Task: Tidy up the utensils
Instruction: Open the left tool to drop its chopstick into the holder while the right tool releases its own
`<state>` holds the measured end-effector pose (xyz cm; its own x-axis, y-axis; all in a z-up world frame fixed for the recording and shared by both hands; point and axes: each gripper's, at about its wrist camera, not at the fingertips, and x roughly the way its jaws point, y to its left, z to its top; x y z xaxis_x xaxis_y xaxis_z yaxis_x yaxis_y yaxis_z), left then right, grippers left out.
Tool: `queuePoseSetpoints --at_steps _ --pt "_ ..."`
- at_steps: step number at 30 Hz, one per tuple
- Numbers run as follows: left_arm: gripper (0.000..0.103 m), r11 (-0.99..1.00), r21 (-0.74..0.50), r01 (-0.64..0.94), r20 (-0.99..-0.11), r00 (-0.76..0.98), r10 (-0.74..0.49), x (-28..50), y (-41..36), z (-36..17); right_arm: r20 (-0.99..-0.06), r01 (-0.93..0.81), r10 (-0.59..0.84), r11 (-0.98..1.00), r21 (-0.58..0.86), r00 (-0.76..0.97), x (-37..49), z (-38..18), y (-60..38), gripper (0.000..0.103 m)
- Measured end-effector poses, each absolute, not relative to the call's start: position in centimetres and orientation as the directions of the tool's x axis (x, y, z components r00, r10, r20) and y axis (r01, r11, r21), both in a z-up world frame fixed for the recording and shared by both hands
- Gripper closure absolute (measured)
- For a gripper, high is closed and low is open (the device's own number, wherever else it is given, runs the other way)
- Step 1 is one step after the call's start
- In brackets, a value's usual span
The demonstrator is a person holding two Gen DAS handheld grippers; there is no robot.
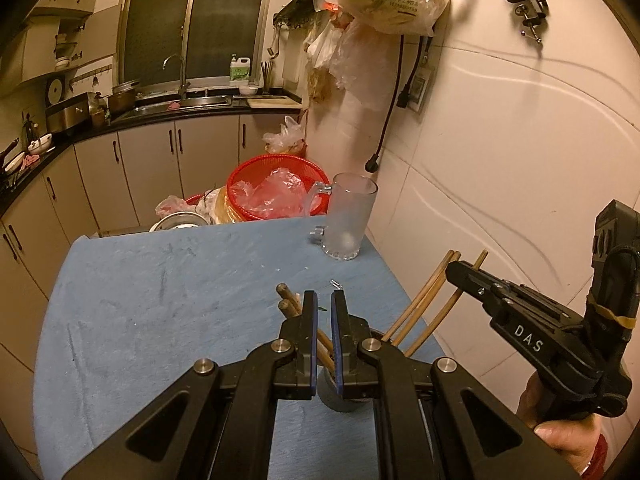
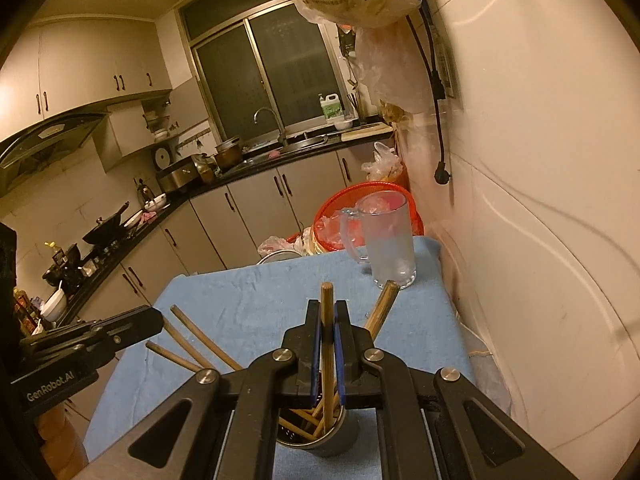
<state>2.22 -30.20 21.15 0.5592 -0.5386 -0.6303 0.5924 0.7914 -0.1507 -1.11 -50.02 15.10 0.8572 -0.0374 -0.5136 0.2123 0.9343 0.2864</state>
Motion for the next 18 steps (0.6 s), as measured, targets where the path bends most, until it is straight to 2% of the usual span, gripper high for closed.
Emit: queuePoseSetpoints --at_steps 18 --pt "0.096 0.804 -0.160 0.573 -0.634 0.565 -0.529 2.3 -29.9 21.4 -0.529 0.234 -0.048 0.928 0.290 0.848 0.2 15.9 -51.1 0.094"
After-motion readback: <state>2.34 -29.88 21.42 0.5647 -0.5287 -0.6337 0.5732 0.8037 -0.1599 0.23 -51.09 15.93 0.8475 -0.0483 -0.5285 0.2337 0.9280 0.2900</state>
